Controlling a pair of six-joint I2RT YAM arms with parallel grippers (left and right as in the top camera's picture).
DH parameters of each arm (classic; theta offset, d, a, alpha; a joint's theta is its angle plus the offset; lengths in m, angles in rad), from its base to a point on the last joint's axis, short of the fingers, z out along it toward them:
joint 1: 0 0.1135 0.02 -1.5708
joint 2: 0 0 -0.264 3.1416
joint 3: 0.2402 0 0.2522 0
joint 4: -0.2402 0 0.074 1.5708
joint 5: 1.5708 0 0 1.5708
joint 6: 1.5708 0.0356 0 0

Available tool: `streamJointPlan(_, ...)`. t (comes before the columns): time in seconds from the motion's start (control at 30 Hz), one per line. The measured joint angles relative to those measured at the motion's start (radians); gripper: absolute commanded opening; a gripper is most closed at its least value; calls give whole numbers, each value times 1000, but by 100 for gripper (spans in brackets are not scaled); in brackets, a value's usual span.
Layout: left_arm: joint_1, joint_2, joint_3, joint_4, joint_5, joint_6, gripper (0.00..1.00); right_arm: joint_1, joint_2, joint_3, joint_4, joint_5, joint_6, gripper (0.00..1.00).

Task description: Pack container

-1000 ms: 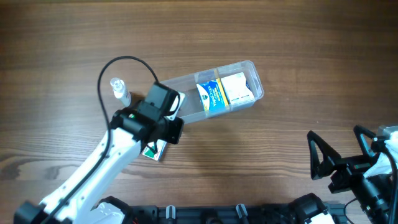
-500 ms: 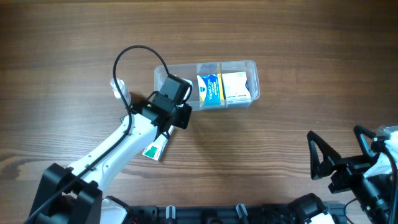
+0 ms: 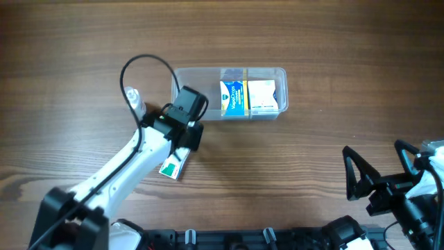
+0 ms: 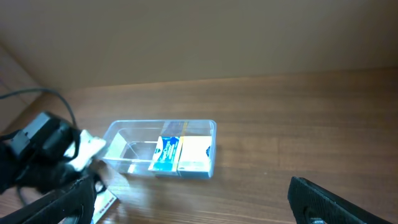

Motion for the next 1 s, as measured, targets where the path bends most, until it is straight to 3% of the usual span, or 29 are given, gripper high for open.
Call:
streamJointPlan(0.03, 0, -23, 0, -42, 4, 1, 62, 0, 0, 0, 0, 0, 0, 100)
streamJointPlan(0.13, 0, -101, 2, -180, 23, -21, 85, 0, 0, 0, 1, 0, 0, 100)
streamJointPlan(0.23, 0, -114, -7, -180, 34, -42, 91, 0, 0, 0, 1, 0, 0, 100)
streamJointPlan(0.6, 25, -100, -228, 64, 45, -51, 76, 0, 0, 0, 0, 0, 0, 100)
streamJointPlan(0.9, 27, -48, -274, 165, 45, -51, 74, 0, 0, 0, 0, 0, 0, 100)
streamJointPlan(1.0, 28, 20, -268, 204, 57, -58, 57, 0, 0, 0, -1, 0, 0, 100)
